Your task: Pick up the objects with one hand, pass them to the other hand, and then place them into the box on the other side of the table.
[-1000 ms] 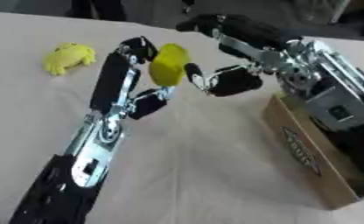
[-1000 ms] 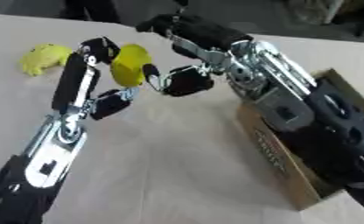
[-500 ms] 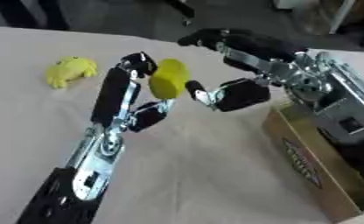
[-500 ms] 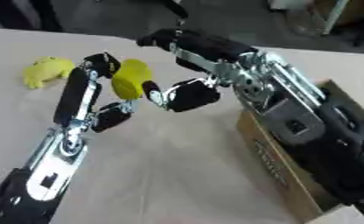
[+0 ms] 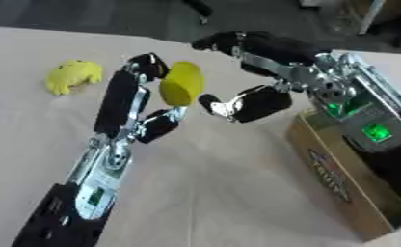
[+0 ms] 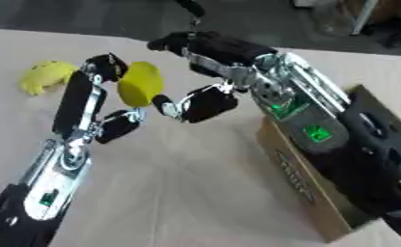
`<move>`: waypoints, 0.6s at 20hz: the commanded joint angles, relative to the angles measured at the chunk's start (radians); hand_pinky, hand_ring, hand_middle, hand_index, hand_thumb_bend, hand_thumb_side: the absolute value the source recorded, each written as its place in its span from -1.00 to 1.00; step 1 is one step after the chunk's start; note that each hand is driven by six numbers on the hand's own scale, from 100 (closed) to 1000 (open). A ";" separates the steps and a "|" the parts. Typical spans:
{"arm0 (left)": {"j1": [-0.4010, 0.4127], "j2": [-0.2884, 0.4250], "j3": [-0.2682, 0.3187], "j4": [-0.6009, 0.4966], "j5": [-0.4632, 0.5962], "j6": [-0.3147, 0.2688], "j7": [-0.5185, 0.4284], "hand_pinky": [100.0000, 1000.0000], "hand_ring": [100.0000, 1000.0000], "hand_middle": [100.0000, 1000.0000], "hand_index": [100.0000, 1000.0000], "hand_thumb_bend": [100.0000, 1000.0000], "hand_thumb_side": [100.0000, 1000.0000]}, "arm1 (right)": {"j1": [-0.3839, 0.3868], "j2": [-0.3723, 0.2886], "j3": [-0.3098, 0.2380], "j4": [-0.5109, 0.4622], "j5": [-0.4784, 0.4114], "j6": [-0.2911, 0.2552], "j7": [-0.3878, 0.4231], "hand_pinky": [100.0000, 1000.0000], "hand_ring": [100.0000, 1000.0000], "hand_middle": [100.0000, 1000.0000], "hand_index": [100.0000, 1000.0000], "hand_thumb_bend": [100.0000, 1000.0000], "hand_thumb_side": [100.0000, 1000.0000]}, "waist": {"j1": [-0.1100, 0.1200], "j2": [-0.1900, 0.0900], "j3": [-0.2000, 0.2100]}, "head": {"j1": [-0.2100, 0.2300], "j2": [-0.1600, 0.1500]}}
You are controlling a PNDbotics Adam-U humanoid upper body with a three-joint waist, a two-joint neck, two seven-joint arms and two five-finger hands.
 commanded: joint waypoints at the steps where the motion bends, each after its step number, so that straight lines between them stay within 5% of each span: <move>1: -0.013 -0.005 -0.001 -0.025 -0.006 -0.007 0.001 0.00 0.01 -0.09 -0.17 -0.96 -1.00 | -0.013 -0.006 -0.006 0.014 0.018 -0.009 -0.002 0.87 0.87 0.83 1.00 -0.65 0.00 | 0.002 -0.011 0.003 | -0.008 0.002; 12: -0.015 -0.012 -0.011 -0.031 -0.031 -0.040 0.015 0.01 0.02 -0.09 -0.16 -0.95 -1.00 | -0.022 0.000 -0.003 0.048 0.043 -0.008 -0.027 0.87 0.86 0.82 1.00 -0.64 -0.02 | -0.004 -0.007 0.009 | -0.011 0.002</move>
